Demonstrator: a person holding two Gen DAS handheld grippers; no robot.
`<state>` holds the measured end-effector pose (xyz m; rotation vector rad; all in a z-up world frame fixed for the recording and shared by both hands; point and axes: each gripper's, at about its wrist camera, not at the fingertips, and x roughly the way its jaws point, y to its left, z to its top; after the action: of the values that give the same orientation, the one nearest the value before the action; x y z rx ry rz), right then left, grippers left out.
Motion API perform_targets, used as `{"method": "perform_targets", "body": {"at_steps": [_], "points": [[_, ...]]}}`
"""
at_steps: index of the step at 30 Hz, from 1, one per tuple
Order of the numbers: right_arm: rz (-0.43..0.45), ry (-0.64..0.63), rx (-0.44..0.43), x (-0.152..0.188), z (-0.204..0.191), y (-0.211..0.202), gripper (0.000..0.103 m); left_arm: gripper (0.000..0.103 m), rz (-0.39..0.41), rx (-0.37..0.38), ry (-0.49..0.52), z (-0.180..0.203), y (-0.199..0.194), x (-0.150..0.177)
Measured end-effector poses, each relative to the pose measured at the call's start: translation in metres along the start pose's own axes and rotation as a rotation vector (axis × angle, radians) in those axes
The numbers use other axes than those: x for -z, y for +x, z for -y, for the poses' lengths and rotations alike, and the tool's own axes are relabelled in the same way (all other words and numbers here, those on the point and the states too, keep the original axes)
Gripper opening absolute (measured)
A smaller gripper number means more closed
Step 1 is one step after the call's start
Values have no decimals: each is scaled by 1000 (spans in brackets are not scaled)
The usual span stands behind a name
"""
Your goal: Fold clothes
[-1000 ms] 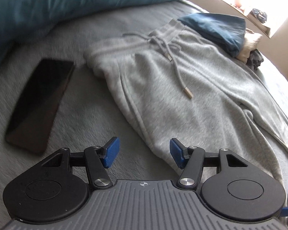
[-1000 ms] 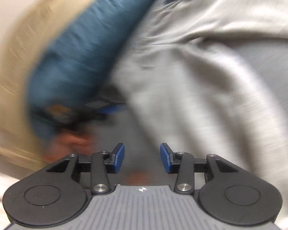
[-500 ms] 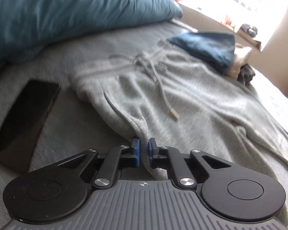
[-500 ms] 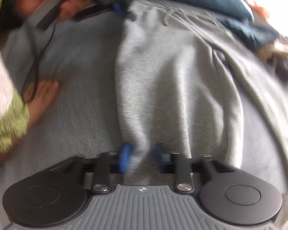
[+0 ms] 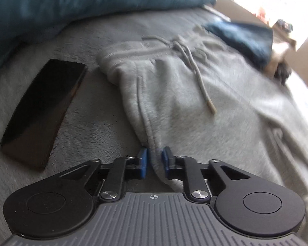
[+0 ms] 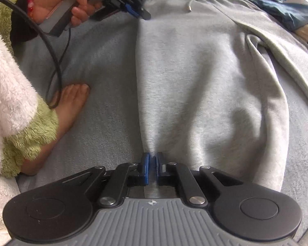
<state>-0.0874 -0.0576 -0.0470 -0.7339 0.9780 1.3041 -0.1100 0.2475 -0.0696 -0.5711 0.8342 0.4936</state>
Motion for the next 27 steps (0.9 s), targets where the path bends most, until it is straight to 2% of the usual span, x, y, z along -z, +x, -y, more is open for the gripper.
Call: {"method": "perform_targets", "body": {"at_steps": [5, 10, 12, 16, 19, 22, 24, 27], "points": [[-8, 7, 0, 4, -1, -6, 9, 27, 114, 0, -25, -5, -19, -13], [-22, 6, 6, 7, -5, -2, 13, 28, 209, 60, -75, -1, -11, -33], [-19, 7, 6, 6, -5, 4, 15, 36, 205, 5, -58, 2, 6, -37], [-14, 29, -5, 9, 0, 4, 15, 38, 114, -180, -22, 0, 50, -42], [-11, 69, -28, 8, 8, 7, 17, 38, 131, -168, -55, -3, 48, -48], [-7, 102, -58, 12, 13, 7, 22, 43, 133, -201, 3, 0, 52, -52], [-4, 125, -84, 13, 16, 6, 32, 51, 143, -235, 60, 4, 55, -53], [11, 163, -111, 16, 21, 0, 36, 50, 156, -261, 101, 11, 47, -55]]}}
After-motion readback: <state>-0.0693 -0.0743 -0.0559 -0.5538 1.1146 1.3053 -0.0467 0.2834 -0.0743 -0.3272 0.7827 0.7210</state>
